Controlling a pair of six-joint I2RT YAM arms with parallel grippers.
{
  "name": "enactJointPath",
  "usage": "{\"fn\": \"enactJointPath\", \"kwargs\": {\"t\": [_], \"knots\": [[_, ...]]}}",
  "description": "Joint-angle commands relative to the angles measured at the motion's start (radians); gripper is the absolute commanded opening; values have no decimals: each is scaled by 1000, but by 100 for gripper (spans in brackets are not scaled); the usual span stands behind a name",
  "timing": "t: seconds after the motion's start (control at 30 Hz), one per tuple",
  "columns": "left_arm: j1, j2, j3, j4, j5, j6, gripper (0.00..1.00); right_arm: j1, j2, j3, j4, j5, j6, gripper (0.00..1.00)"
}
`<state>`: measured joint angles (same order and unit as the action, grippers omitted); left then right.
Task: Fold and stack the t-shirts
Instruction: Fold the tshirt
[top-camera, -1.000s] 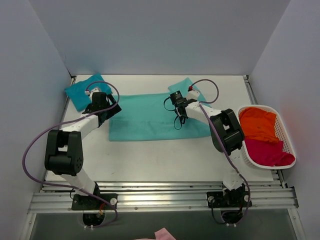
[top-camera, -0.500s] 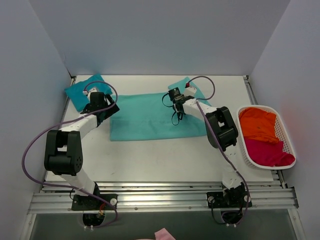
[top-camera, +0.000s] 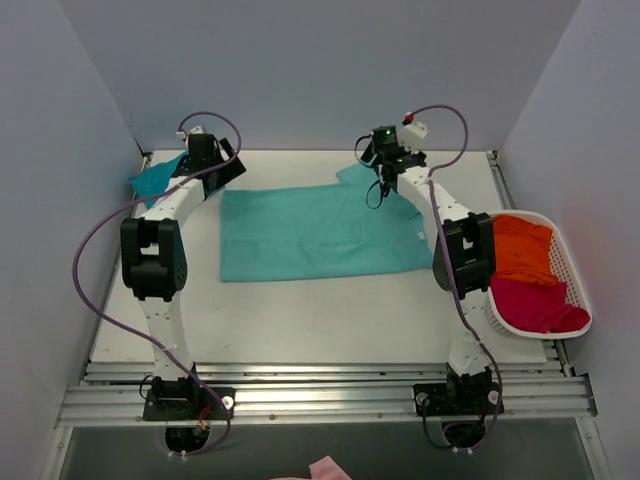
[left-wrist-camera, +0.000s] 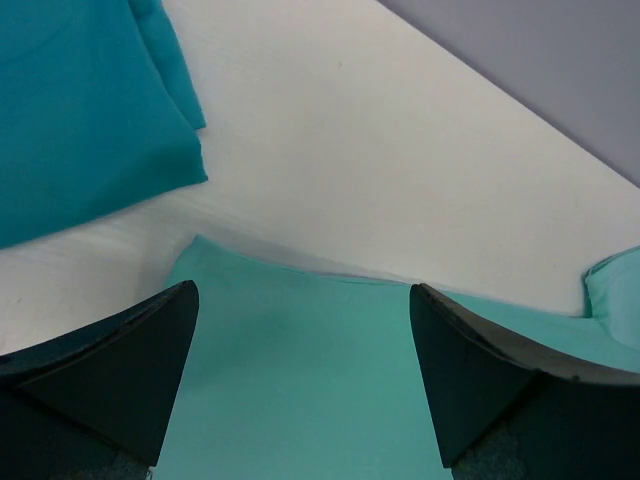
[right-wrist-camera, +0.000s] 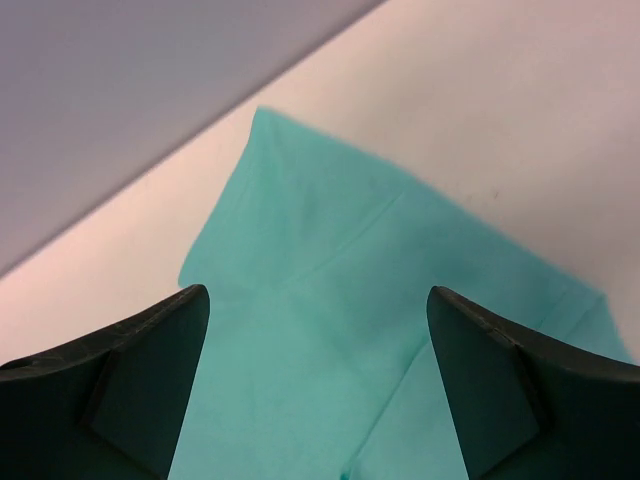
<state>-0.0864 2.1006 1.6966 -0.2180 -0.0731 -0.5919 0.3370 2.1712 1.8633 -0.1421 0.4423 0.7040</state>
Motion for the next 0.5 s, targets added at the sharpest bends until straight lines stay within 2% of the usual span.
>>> {"fn": "enactJointPath", "kwargs": {"t": [0.0, 0.1, 0.23, 0.47], "knots": [[23, 139, 200, -132, 73, 18, 95, -91, 41, 44, -25, -59, -55, 86], [27, 269, 352, -190, 107, 7, 96, -134, 42, -10, 31, -109, -57, 86], [24, 381, 461, -228, 118, -20, 98, -174, 59, -21, 58, -152, -54, 85], [20, 421, 517, -257, 82, -13, 100, -207, 42, -62, 110, -206, -46, 85]]}}
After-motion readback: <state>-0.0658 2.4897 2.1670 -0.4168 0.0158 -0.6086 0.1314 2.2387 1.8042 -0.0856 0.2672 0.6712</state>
